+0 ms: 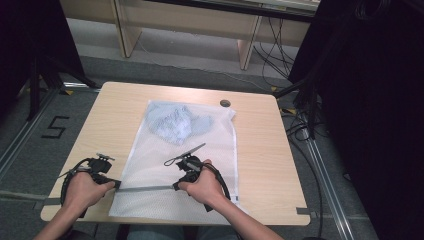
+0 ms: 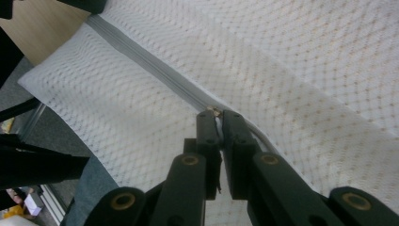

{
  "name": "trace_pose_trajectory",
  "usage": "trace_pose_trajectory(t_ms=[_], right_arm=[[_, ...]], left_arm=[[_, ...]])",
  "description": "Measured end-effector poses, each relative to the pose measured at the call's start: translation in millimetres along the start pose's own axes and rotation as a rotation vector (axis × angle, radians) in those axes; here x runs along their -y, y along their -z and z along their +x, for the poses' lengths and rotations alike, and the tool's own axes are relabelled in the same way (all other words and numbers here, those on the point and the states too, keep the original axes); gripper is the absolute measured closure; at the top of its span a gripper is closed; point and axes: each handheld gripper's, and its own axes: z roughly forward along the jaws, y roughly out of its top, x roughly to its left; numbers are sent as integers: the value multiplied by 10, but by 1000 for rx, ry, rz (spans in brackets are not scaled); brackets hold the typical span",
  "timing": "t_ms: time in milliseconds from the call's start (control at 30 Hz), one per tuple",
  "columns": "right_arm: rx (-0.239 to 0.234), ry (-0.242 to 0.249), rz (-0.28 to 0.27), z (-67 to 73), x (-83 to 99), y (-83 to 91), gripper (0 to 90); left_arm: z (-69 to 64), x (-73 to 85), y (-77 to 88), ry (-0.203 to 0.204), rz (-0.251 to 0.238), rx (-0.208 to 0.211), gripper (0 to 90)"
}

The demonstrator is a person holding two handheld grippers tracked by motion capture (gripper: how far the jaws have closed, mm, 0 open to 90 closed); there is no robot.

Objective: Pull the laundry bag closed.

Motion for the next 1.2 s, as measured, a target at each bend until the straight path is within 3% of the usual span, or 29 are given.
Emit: trace_pose_trajectory(t_ms=[633,667,1200], right_arm=[[-4,-14,1,-71,51,49,869],[1,5,-7,-82,52,53,870],[-7,-24,-16,-142,101,110,870]], left_arm=[[-4,-1,1,0,1,-3,899],[-3,-1,1,-2,1,-3,899],[-14,0,-7,7,-10,-11,899]])
